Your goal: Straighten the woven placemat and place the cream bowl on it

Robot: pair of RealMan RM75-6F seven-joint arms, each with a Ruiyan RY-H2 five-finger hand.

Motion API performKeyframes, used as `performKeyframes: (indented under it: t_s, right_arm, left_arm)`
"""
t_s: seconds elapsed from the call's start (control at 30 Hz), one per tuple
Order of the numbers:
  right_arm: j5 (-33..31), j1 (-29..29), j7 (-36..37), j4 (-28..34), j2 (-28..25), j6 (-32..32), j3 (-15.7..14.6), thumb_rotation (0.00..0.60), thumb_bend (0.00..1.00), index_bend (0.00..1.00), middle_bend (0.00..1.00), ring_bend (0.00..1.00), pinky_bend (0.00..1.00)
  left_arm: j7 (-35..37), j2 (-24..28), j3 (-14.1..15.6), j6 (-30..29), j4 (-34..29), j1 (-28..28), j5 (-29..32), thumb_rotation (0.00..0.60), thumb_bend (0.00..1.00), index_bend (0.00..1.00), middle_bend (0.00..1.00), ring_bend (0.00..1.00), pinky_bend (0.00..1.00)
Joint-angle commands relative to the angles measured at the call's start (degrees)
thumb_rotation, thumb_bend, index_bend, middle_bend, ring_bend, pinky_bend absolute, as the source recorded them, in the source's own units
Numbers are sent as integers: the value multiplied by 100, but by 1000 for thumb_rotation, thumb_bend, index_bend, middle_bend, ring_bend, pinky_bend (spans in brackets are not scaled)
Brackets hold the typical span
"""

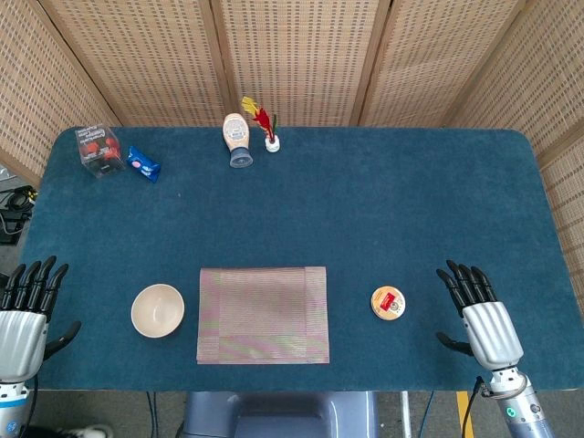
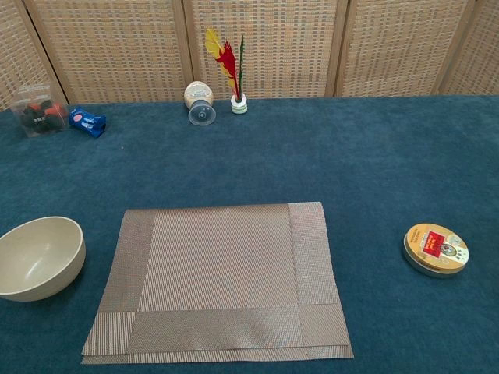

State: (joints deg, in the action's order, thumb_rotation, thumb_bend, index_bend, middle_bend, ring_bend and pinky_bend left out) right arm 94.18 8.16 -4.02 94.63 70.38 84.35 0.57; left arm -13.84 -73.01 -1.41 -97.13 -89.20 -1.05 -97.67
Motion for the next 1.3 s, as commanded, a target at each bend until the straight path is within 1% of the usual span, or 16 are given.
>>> performKeyframes:
  t_s: [0.03,0.53,0.8,1.03,1.13,1.23,1.3]
  right_arm:
    - [6,0,7,-2,1,2,-2,600,234,42,0,0,0]
    - [205,-23,167,-142,110,284,58,600,233,22,0,0,0]
    - [192,-27,181,-182,132,279,51,600,233,22,0,0,0]
    - [198,-48,219,-125,70,295,31,600,233,22,0,0,0]
    - [192,-46,212,-112,58,275,23,600,233,22,0,0,0]
    - [165,-43,215,-98,46,243,20,600,233,22,0,0,0]
    - [155,-41,233,-87,36,238,23,600,233,22,0,0,0]
  left_arm:
    - [2,-1,-1,2,0,-1,1,600,172,26,0,0,0]
    - [-87,-32,33,112,9,-33,-2,600,171,24,0,0,0]
    - [-115,-50,34,197,19,-56,55,600,172,24,0,0,0]
    - [-166,-75,79,187,7,-57,-29,600,172,26,0,0,0]
    - [-111,-65,124,272,-13,-82,-40,600,172,53,0,0,0]
    - [-65,-39,191,438,2,-141,-59,600,172,131,0,0,0]
    - [-67,-37,239,541,10,-174,-78,600,172,201,0,0,0]
